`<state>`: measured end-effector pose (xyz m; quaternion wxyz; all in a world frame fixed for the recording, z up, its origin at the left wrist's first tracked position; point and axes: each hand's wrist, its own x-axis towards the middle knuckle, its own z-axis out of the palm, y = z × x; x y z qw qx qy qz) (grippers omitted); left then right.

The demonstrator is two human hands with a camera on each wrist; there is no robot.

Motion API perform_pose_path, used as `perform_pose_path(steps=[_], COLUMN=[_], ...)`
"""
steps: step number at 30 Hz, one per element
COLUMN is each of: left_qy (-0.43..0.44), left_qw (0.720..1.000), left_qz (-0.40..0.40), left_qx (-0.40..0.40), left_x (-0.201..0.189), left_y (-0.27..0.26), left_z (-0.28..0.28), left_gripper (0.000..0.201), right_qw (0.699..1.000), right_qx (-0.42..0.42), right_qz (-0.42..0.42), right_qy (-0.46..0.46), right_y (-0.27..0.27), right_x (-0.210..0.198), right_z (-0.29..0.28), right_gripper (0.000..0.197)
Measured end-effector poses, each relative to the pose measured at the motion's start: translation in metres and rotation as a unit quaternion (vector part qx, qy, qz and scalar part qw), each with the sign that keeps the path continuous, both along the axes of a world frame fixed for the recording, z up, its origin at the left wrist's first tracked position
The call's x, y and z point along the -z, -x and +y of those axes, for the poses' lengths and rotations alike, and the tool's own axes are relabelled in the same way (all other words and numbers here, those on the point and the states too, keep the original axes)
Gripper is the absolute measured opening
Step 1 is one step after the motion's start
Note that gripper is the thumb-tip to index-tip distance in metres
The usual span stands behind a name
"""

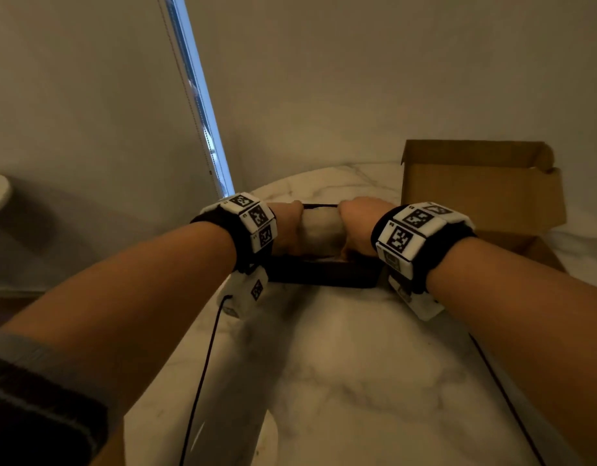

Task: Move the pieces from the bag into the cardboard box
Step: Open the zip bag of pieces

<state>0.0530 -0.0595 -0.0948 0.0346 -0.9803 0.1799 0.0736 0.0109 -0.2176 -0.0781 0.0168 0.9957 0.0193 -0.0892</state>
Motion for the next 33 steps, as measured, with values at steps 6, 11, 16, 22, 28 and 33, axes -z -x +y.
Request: perform_pose_path(steps=[6, 11, 16, 22, 28, 33], left_qy=[0.068, 0.124, 0.151, 0.157, 0.155, 0.092], left_qw=[0.997, 0.989, 0.983, 0.985, 0.986, 0.995], left_qz=[-0.017, -0.080, -0.100, -0.055, -0.033, -0.032], left_qx=[-0.017, -0.014, 0.013, 0.042, 0.047, 0.023], left_x=[-0.028, -0.074, -0.105, -0.089, -0.046, -0.005], left_y=[0.009, 0.028, 0.078, 0.154, 0.212, 0.242], left_z=[0.003, 0.003, -0.012, -0.028, -0.034, -0.023], left_gripper=[0.069, 0.076, 0.078, 0.077, 0.084, 0.082], right_qw=[0.996, 0.982, 0.980, 0.990, 0.993, 0.995], right_qx=[-0.008, 0.003, 0.002, 0.013, 0.016, 0.026], right_qz=[-0.047, -0.118, -0.136, -0.092, -0.049, 0.002], right_qy=[-0.070, -0.147, -0.143, -0.111, -0.102, -0.092], right_y=[0.005, 0.033, 0.085, 0.166, 0.228, 0.261], right_x=[-0.017, -0.066, -0.106, -0.099, -0.065, -0.030], right_z=[-0.007, -0.014, -0.032, -0.050, -0.055, -0.059], right_gripper=[0.033, 0.033, 0.038, 0.039, 0.043, 0.060])
